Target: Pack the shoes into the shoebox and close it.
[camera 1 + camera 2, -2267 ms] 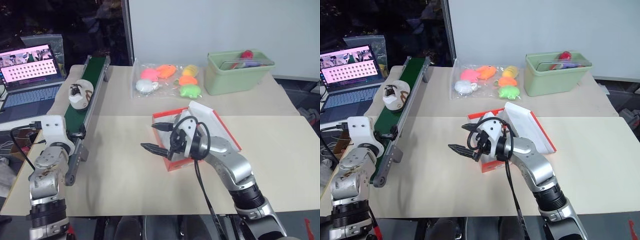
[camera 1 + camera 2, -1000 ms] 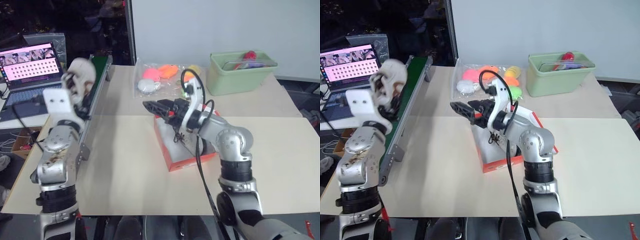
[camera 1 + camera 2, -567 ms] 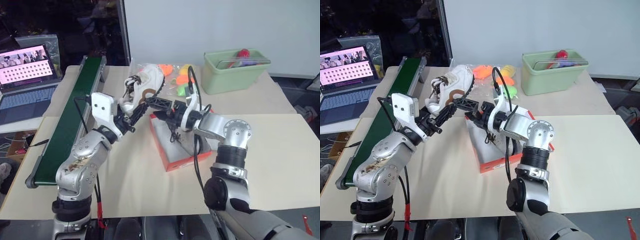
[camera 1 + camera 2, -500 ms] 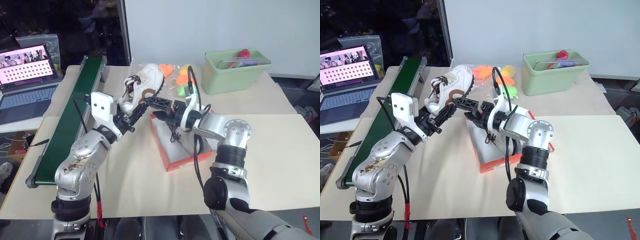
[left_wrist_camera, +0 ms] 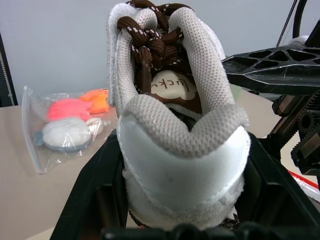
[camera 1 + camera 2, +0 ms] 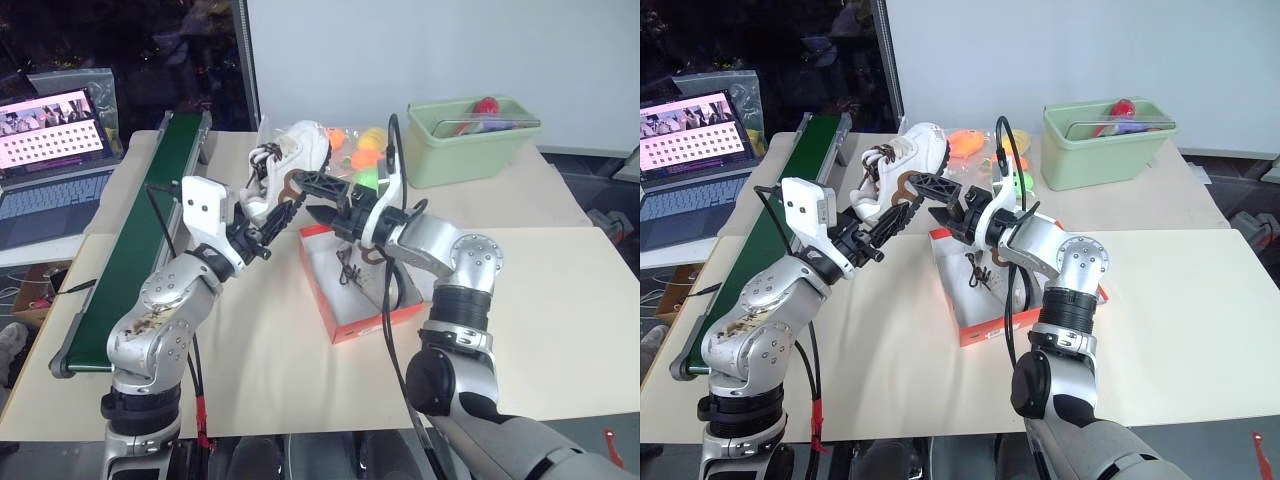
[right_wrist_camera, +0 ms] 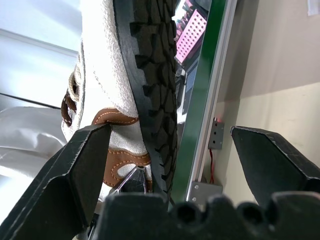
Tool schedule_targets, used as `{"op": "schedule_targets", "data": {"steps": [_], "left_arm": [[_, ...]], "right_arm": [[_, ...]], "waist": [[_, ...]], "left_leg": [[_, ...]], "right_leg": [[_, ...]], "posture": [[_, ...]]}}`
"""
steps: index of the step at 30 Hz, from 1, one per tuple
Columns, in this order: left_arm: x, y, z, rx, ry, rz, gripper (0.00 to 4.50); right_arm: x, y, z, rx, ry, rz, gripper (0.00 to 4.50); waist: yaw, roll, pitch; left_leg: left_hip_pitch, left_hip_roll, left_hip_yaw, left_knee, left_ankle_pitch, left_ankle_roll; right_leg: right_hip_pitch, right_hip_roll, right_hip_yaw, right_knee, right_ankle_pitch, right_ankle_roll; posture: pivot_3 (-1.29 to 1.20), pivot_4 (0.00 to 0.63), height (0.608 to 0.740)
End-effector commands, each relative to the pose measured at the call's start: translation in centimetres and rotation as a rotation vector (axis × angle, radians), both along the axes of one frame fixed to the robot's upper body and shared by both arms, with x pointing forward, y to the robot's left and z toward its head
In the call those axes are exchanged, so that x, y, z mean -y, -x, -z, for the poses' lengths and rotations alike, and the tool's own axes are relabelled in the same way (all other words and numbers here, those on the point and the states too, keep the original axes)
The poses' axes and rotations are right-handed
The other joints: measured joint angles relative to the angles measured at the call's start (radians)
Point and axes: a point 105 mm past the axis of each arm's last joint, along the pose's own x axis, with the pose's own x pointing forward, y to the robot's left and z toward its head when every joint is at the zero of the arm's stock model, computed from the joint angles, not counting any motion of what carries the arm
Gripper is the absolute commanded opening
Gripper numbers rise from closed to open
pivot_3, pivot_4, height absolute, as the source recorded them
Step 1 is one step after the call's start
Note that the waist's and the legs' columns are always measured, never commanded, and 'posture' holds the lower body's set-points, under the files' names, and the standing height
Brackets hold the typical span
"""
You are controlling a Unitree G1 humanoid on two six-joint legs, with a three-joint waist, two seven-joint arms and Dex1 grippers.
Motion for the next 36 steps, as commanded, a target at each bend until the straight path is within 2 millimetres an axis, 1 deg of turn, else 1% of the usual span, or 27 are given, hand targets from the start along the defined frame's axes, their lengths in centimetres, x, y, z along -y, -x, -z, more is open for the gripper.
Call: {"op": "schedule_targets", "data": {"steps": [1,6,7,8,12,16,19,20,21,25,29,34,36], "left_arm": [[2.0,1.2,0.1,0.002,-0.011,0.117,2.56],[2.0,1.2,0.2,-0.002,-0.012,0.119,2.56],[2.0,1.2,0.1,-0.001,-0.012,0.118,2.52],[1.9,1.1,0.1,0.000,-0.013,0.115,2.50],[1.7,0.9,0.0,0.001,-0.013,0.107,2.50],[1.8,0.9,-0.1,0.003,-0.011,0.108,2.50],[1.7,0.9,-0.1,0.003,-0.008,0.108,2.50],[1.7,0.9,-0.1,0.003,-0.008,0.107,2.50],[1.7,0.8,-0.1,0.003,-0.007,0.107,2.50],[1.7,0.8,-0.2,0.005,-0.003,0.106,2.50],[1.7,0.8,0.0,-0.001,-0.005,0.104,2.50],[1.7,0.8,0.6,-0.001,-0.050,0.101,2.50],[1.7,0.8,0.6,0.015,-0.069,0.099,3.16]], "right_arm": [[0.1,0.2,-3.6,0.114,-0.100,0.039,4.50],[-0.6,0.4,-4.0,0.129,-0.113,0.040,4.50],[-0.7,0.4,-4.1,0.134,-0.116,0.040,4.25],[-0.8,0.4,-4.2,0.136,-0.119,0.043,4.09],[-0.9,0.5,-4.2,0.134,-0.138,0.047,2.89],[-1.2,0.9,-4.9,0.144,-0.183,0.030,1.38],[-1.7,1.4,-5.5,0.149,-0.234,0.000,0.50],[-2.0,1.6,-5.7,0.147,-0.255,-0.013,0.28],[-2.1,1.7,-5.8,0.146,-0.269,-0.021,0.16],[-3.0,2.4,-6.8,0.146,-0.341,-0.061,0.13],[-3.3,2.9,-7.3,0.144,-0.380,-0.086,0.13],[-3.1,2.5,-7.5,0.135,-0.384,-0.048,0.13],[-2.7,2.1,-7.7,0.135,-0.386,-0.008,0.13]], "waist": [[0.000,0.000,0.000],[0.000,0.000,0.000],[0.000,0.000,0.000],[0.000,0.000,0.000],[0.000,0.000,0.000],[0.000,0.000,0.000],[0.000,0.000,0.000],[0.001,0.000,0.000],[0.001,0.000,0.000],[0.000,0.000,0.000],[0.000,0.000,0.000],[0.000,0.000,0.000],[0.000,0.000,0.000]], "left_leg": [[0.000,0.000,0.000,0.000,0.000,0.000],[0.000,0.000,0.000,0.000,0.000,0.000],[0.000,0.000,0.000,0.000,0.000,0.000],[0.000,0.000,0.000,0.000,0.000,0.000],[0.000,0.000,0.000,0.000,0.000,0.000],[0.000,0.000,0.000,0.000,0.000,0.000],[0.000,0.000,0.000,0.000,0.000,0.000],[0.000,0.000,0.000,0.000,0.000,0.000],[0.000,0.000,0.000,0.000,0.000,0.000],[0.000,0.000,0.000,0.000,0.000,0.000],[0.000,0.000,0.000,-0.001,0.000,0.000],[0.000,0.000,0.000,-0.001,0.000,0.000],[0.000,0.000,0.000,-0.001,0.000,0.000]], "right_leg": [[0.000,0.000,0.000,0.000,0.000,0.000],[0.000,0.000,0.000,0.000,0.000,0.000],[0.000,0.000,0.000,0.000,0.000,0.000],[0.000,0.000,0.000,0.000,0.000,0.000],[0.000,0.000,0.000,0.000,0.000,0.000],[0.000,0.000,0.000,0.000,0.000,0.000],[0.000,0.000,0.000,0.000,0.000,0.000],[0.000,0.000,0.000,0.000,0.000,0.000],[0.000,0.000,0.000,0.000,0.000,0.000],[0.000,0.000,0.000,-0.001,0.000,0.000],[0.000,0.000,0.000,-0.001,0.000,0.000],[0.000,0.000,0.000,-0.001,0.000,0.000],[0.000,0.000,0.000,-0.001,0.000,0.000]], "posture": [[0.00,0.150,0.729],[0.00,0.150,0.729],[0.00,0.150,0.729],[0.00,0.150,0.729],[0.00,0.150,0.729],[0.00,0.150,0.729],[0.00,0.150,0.729],[0.00,0.150,0.729],[0.00,0.150,0.729],[0.00,0.150,0.729],[0.00,0.150,0.729],[0.00,0.150,0.729],[0.00,0.150,0.729]]}}
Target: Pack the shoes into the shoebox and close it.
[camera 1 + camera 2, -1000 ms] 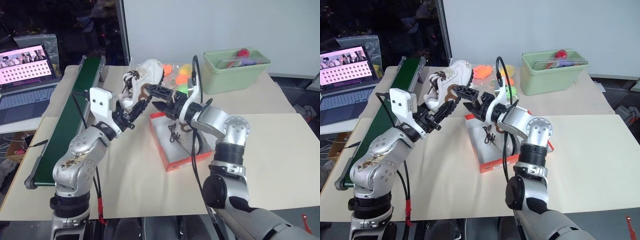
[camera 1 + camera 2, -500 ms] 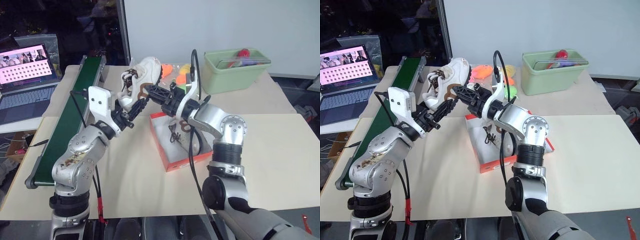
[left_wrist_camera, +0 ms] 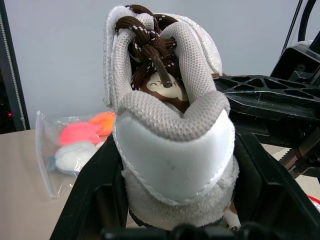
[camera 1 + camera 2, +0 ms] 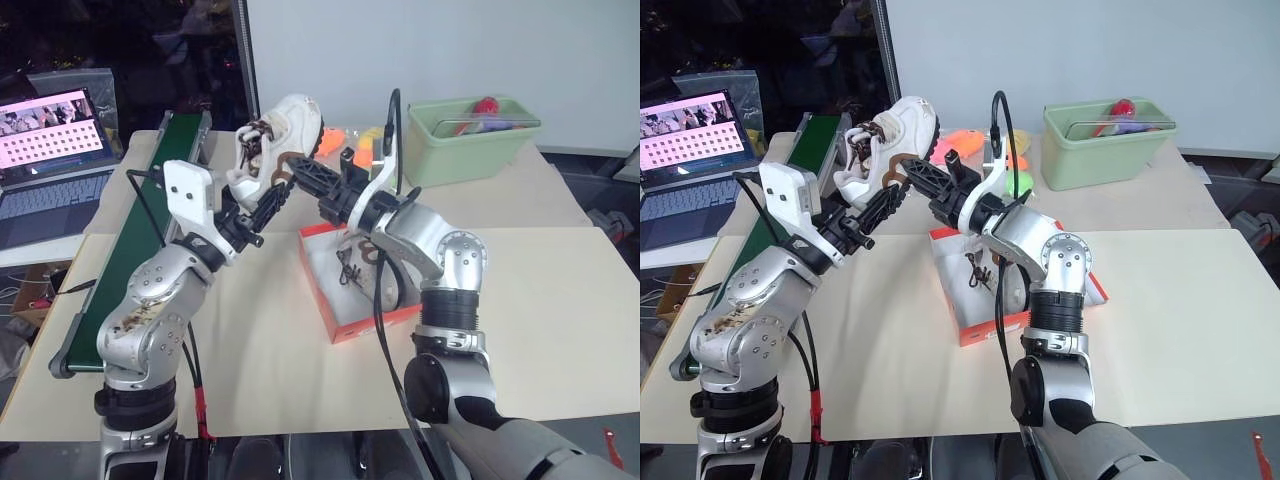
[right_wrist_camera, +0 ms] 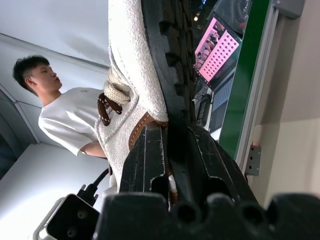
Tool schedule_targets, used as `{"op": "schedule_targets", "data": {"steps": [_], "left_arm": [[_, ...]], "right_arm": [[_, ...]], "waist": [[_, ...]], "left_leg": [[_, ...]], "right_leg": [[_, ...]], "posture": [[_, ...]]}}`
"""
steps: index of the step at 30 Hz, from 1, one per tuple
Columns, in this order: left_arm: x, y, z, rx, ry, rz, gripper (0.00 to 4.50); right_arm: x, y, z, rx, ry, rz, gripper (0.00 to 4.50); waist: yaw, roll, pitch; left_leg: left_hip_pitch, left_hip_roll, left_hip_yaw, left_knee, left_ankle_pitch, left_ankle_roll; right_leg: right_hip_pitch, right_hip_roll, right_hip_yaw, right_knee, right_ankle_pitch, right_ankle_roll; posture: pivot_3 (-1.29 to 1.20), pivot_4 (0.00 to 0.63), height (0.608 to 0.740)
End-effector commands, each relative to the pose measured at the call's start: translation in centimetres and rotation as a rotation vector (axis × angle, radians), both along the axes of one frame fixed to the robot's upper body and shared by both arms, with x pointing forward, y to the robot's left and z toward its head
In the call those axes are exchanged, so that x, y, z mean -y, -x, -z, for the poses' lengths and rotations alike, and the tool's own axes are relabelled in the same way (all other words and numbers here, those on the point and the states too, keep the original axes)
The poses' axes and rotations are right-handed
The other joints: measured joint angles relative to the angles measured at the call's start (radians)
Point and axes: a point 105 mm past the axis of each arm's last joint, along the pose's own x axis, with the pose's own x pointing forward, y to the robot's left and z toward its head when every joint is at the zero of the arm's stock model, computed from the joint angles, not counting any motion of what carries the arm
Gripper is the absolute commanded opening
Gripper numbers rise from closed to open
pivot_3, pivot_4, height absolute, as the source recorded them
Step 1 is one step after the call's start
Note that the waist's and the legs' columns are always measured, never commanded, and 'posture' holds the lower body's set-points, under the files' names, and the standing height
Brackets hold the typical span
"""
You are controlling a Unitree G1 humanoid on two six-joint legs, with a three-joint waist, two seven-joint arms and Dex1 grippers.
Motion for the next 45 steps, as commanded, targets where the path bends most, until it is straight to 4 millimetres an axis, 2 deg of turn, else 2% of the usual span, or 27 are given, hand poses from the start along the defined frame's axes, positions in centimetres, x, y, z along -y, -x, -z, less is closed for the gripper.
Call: {"op": "schedule_targets", "data": {"steps": [1,4,5,9,12,14,17,20,22,25,31,36,45], "left_arm": [[2.5,0.7,2.5,-0.058,-0.090,0.116,3.27],[2.6,0.8,2.6,-0.054,-0.096,0.118,4.38],[2.5,0.8,2.4,-0.050,-0.082,0.114,4.48],[2.1,0.7,2.0,-0.027,-0.073,0.089,4.48],[1.6,0.9,2.2,-0.025,-0.089,0.078,4.48],[1.0,1.4,2.6,-0.017,-0.131,0.084,4.48],[-0.2,2.4,3.8,-0.020,-0.237,0.118,4.48],[-1.6,3.4,5.1,-0.030,-0.341,0.162,4.48],[-2.5,4.0,6.0,-0.046,-0.395,0.188,4.48],[-2.7,4.7,6.7,-0.046,-0.454,0.247,4.48],[-1.2,5.8,7.3,-0.033,-0.469,0.342,4.48],[-1.0,5.9,7.1,-0.025,-0.450,0.335,4.48],[-0.7,6.5,7.0,-0.030,-0.441,0.329,4.48]], "right_arm": [[-0.4,1.4,-4.9,0.091,-0.256,0.008,0.13],[0.2,0.8,-5.0,0.081,-0.258,0.062,0.13],[0.5,0.5,-5.0,0.076,-0.264,0.088,0.13],[2.7,-1.0,-4.9,0.076,-0.249,0.227,0.13],[4.5,-2.0,-4.7,0.183,-0.071,0.346,0.13],[5.4,-2.3,-4.7,0.246,0.052,0.364,0.13],[6.6,-2.0,-4.8,0.303,0.246,0.307,0.13],[7.4,-0.8,-4.8,0.345,0.466,0.183,0.13],[8.1,-0.2,-4.2,0.315,0.585,0.097,0.13],[8.4,0.9,-3.2,0.261,0.721,-0.046,0.13],[8.9,2.3,-0.1,0.171,0.870,-0.199,0.13],[9.3,3.2,1.7,0.146,0.920,-0.275,0.13],[10.8,3.0,5.3,0.029,1.003,-0.297,0.13]], "waist": [[0.000,0.000,0.000],[0.008,0.000,0.000],[0.011,0.000,0.000],[0.011,0.000,0.000],[0.006,0.001,0.000],[0.005,0.001,0.001],[0.005,0.001,0.001],[0.008,0.002,0.001],[0.007,0.002,0.001],[0.007,0.002,0.001],[0.020,0.002,0.001],[0.032,0.002,0.001],[0.029,0.001,0.001]], "left_leg": [[0.000,0.000,0.000,0.000,0.000,0.000],[0.000,0.000,0.000,0.000,0.000,0.000],[0.000,0.000,0.000,0.000,0.000,0.000],[-0.001,0.000,0.000,0.000,0.000,0.000],[0.000,0.000,0.000,0.000,0.000,0.000],[-0.001,0.000,0.000,0.000,0.000,0.000],[-0.001,0.000,0.001,-0.001,0.000,0.001],[-0.003,0.000,0.001,-0.001,0.000,0.001],[-0.005,0.000,0.002,-0.001,0.000,0.001],[-0.005,0.000,0.003,-0.001,0.000,0.001],[-0.007,0.000,0.003,-0.001,-0.001,0.001],[-0.009,0.000,0.003,0.000,-0.001,0.002],[-0.009,0.000,0.003,0.001,-0.001,0.002]], "right_leg": [[0.000,0.000,0.000,0.000,0.000,0.000],[0.000,0.000,0.000,0.000,0.000,0.000],[0.000,0.000,0.000,-0.001,0.000,0.000],[0.000,0.000,0.000,0.000,0.000,0.000],[-0.001,0.000,0.000,0.000,0.000,0.000],[-0.001,0.000,0.000,0.000,0.000,0.000],[-0.002,0.000,0.001,-0.001,0.000,0.000],[-0.004,0.000,0.001,0.000,0.000,0.000],[-0.007,0.000,0.002,0.000,0.000,0.000],[-0.009,0.000,0.003,-0.001,-0.001,-0.001],[-0.010,0.000,0.003,-0.001,-0.001,-0.001],[-0.011,0.000,0.002,0.000,-0.001,-0.001],[-0.011,0.000,0.002,0.000,-0.001,-0.001]], "posture": [[0.00,0.150,0.729],[0.00,0.150,0.729],[0.00,0.150,0.729],[0.00,0.150,0.729],[0.00,0.150,0.729],[0.00,0.150,0.729],[0.00,0.150,0.729],[0.00,0.150,0.729],[0.00,0.150,0.729],[0.00,0.150,0.729],[0.00,0.150,0.729],[0.00,0.150,0.729],[0.00,0.150,0.729]]}}
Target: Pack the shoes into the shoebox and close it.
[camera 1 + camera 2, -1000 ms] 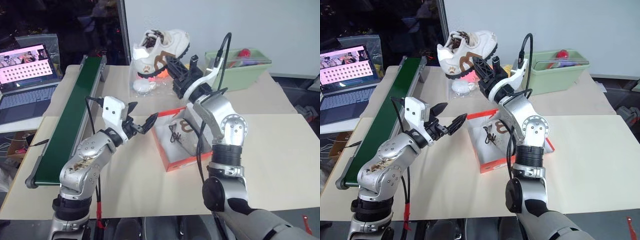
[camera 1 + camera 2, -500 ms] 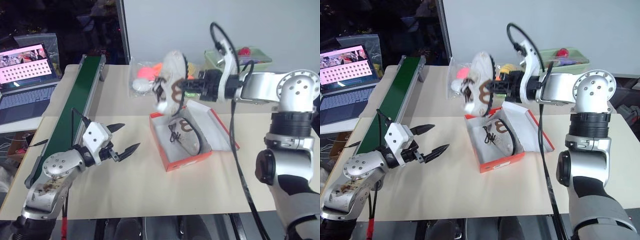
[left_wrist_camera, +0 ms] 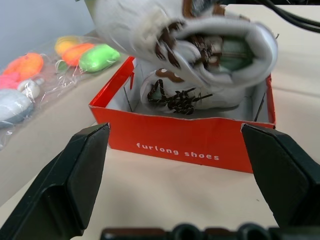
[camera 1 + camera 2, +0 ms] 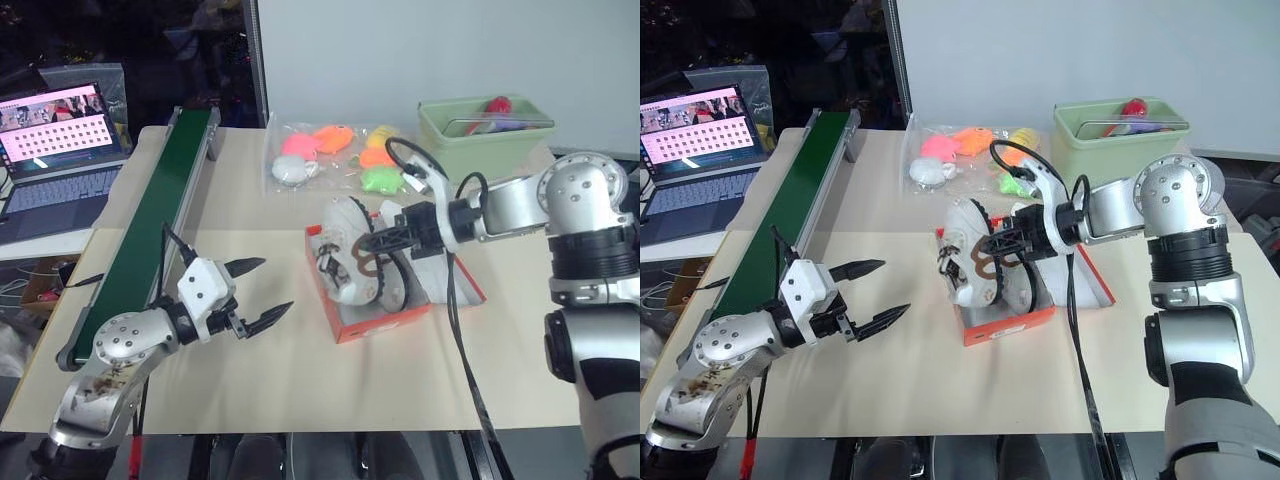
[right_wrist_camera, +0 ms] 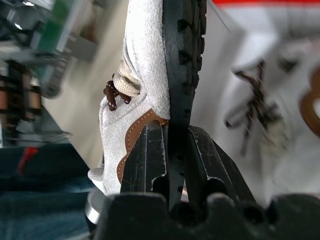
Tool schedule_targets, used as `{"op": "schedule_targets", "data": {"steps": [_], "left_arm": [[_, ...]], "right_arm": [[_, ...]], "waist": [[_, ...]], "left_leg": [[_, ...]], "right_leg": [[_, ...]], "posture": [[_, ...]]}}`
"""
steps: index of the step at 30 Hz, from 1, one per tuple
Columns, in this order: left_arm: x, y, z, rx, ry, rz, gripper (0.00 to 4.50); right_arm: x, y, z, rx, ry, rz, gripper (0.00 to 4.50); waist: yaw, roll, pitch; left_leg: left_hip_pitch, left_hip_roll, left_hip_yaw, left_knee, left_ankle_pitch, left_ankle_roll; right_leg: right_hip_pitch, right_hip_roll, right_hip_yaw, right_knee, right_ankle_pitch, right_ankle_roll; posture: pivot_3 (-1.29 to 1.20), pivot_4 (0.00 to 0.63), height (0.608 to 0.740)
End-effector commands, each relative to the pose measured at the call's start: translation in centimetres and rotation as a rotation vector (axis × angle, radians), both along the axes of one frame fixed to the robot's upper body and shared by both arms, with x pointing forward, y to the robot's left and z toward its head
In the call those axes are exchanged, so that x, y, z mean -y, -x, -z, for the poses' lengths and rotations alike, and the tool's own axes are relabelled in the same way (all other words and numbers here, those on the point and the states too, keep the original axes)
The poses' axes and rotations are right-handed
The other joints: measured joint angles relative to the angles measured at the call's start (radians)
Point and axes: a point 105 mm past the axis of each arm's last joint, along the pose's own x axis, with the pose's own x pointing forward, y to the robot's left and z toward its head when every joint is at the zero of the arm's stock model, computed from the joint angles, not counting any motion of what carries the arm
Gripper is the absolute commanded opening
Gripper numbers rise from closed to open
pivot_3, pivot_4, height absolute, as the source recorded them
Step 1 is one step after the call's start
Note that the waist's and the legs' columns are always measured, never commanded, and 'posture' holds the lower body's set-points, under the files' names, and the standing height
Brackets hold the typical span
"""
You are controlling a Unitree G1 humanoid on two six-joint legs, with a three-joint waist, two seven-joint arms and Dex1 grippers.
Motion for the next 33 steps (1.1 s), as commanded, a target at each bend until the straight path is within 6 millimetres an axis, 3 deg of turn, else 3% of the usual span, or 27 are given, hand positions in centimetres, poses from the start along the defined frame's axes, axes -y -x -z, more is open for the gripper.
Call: {"op": "schedule_targets", "data": {"steps": [1,15,26,33], "left_arm": [[0.5,0.6,-1.2,0.049,0.014,0.013,4.48],[1.0,0.9,-1.2,0.041,0.030,0.006,4.48],[1.4,0.9,-1.4,0.040,0.037,0.006,4.48],[1.3,0.7,-1.4,0.039,0.032,0.000,4.48]], "right_arm": [[0.2,0.0,-0.2,0.014,0.010,-0.010,0.13],[-1.2,-1.7,2.9,0.027,0.078,-0.013,0.13],[0.2,-3.7,5.6,0.059,0.163,0.023,0.13],[-1.0,-3.2,6.6,0.058,0.178,-0.016,0.13]], "waist": [[-0.001,0.000,0.000],[-0.002,0.000,0.000],[-0.002,0.000,0.000],[-0.001,0.000,0.000]], "left_leg": [[0.000,0.000,0.000,0.000,0.000,0.000],[0.000,0.000,0.000,0.000,0.000,0.000],[0.000,0.000,0.000,0.001,0.000,0.000],[0.000,0.000,0.000,0.001,0.000,0.000]], "right_leg": [[0.000,0.000,0.000,0.000,0.000,0.000],[0.000,0.000,0.000,0.001,0.000,0.000],[0.000,0.000,0.000,0.001,0.000,0.000],[0.000,0.000,0.000,0.002,0.000,0.000]], "posture": [[0.00,0.150,0.729],[0.00,0.150,0.729],[0.00,0.150,0.729],[0.00,0.150,0.729]]}}
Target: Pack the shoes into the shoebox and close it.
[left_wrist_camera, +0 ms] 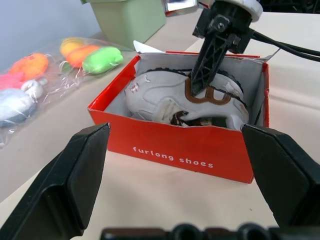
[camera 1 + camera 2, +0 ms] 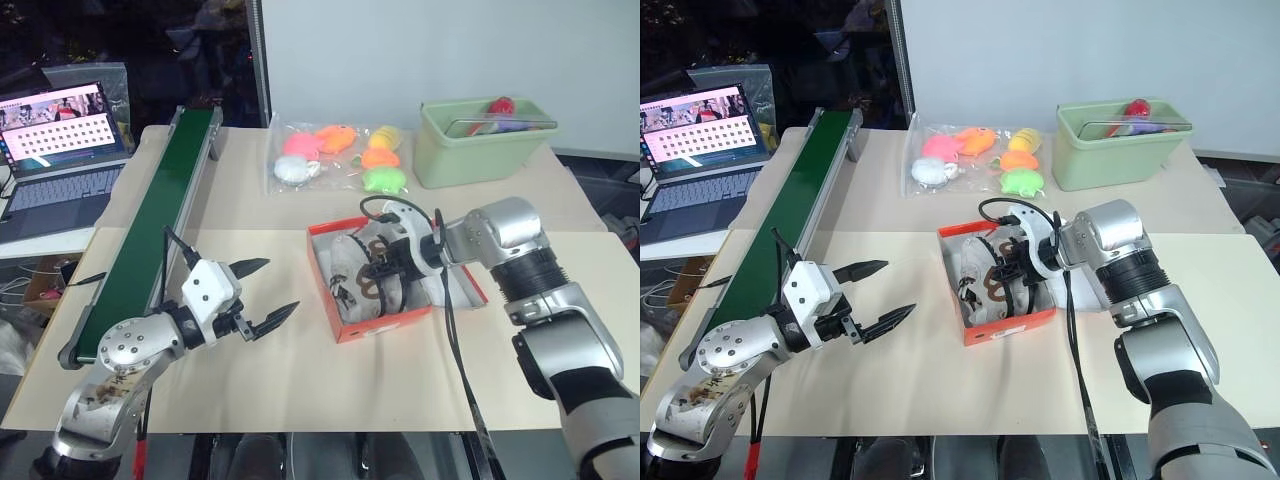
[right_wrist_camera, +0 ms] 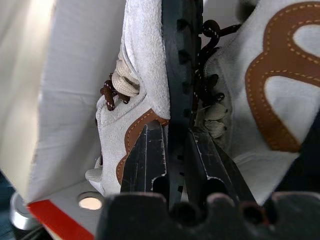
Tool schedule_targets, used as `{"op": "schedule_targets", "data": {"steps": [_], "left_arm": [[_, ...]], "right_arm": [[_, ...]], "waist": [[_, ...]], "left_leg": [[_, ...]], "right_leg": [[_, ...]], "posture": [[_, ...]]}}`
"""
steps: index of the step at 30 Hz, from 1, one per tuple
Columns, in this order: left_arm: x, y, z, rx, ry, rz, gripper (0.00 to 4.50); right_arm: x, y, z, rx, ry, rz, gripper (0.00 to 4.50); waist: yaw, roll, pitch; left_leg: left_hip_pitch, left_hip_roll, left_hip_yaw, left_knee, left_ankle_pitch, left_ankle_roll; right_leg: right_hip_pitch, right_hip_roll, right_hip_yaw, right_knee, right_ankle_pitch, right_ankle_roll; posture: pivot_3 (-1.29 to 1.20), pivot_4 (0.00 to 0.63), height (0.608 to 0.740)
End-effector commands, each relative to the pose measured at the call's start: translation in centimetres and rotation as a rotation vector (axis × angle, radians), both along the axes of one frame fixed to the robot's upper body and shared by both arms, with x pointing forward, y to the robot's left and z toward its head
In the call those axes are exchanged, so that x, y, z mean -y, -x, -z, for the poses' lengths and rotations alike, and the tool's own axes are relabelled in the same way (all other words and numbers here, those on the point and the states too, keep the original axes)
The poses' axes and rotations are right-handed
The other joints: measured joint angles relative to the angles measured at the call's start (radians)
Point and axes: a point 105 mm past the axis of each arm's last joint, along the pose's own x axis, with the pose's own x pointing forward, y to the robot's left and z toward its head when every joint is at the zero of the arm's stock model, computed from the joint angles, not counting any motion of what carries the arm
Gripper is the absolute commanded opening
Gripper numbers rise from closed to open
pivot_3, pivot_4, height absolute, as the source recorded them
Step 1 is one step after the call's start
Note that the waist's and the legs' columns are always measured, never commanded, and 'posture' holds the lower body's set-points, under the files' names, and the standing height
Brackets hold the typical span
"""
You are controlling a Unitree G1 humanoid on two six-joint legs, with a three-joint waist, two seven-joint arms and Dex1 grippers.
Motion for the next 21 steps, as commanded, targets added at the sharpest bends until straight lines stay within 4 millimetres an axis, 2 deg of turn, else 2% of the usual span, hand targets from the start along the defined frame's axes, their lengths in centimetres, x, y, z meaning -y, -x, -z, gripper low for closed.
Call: {"op": "schedule_targets", "data": {"steps": [1,2,3,6,10,13,17,21], "left_arm": [[0.4,0.2,-0.8,0.035,0.003,0.018,4.50],[0.4,0.2,-0.8,0.035,0.003,0.019,4.50],[0.4,0.2,-0.8,0.035,0.003,0.019,4.50],[0.5,0.1,-0.8,0.034,0.001,0.022,4.50],[0.6,-0.1,-0.8,0.036,0.002,0.031,4.50],[0.8,-0.2,-0.8,0.038,0.005,0.041,4.50],[1.0,-0.8,-0.9,0.038,0.016,0.051,4.50],[0.9,-1.0,-0.8,0.024,0.031,0.048,4.50]], "right_arm": [[-0.4,-0.1,-0.5,0.029,-0.011,-0.007,0.61],[-0.5,-0.2,-0.5,0.030,-0.019,0.001,1.09],[-0.6,-0.2,-0.7,0.033,-0.030,0.006,1.28],[-1.1,-0.2,-2.0,0.049,-0.071,0.008,2.30],[-1.7,-0.6,-5.9,0.146,-0.129,0.013,3.69],[-1.4,-0.4,-8.3,0.214,-0.165,0.013,3.69],[0.5,-0.2,-12.3,0.396,-0.201,0.044,3.69],[2.5,0.7,-13.8,0.537,-0.220,0.064,3.69]], "waist": [[0.000,0.000,0.000],[0.000,0.000,0.000],[0.000,0.000,0.000],[0.000,0.000,0.000],[0.000,0.000,0.000],[0.000,0.000,0.000],[0.007,0.000,0.000],[0.011,0.000,0.000]], "left_leg": [[0.000,0.000,0.000,0.000,0.000,0.000],[0.000,0.000,0.000,0.000,0.000,0.000],[0.000,0.000,0.000,0.000,0.000,0.000],[0.000,0.000,0.000,0.000,0.000,0.000],[0.000,0.000,0.000,0.000,0.000,0.000],[0.000,0.000,0.000,0.000,0.000,0.000],[0.000,0.000,0.000,0.000,0.000,0.000],[0.000,0.000,-0.001,0.000,0.000,0.000]], "right_leg": [[0.000,0.000,0.000,0.000,0.000,0.000],[0.000,0.000,0.000,0.000,0.000,0.000],[0.000,0.000,0.000,0.000,0.000,0.000],[0.000,0.000,0.000,0.001,0.000,0.000],[0.000,0.000,0.000,0.002,0.000,0.000],[0.000,0.000,0.000,0.002,0.000,0.000],[0.000,0.000,-0.001,0.001,0.000,0.000],[0.001,0.000,-0.001,0.001,0.000,0.000]], "posture": [[0.00,0.150,0.729],[0.00,0.150,0.729],[0.00,0.150,0.729],[0.00,0.150,0.729],[0.00,0.150,0.729],[0.00,0.150,0.729],[0.00,0.150,0.729],[0.00,0.150,0.729]]}}
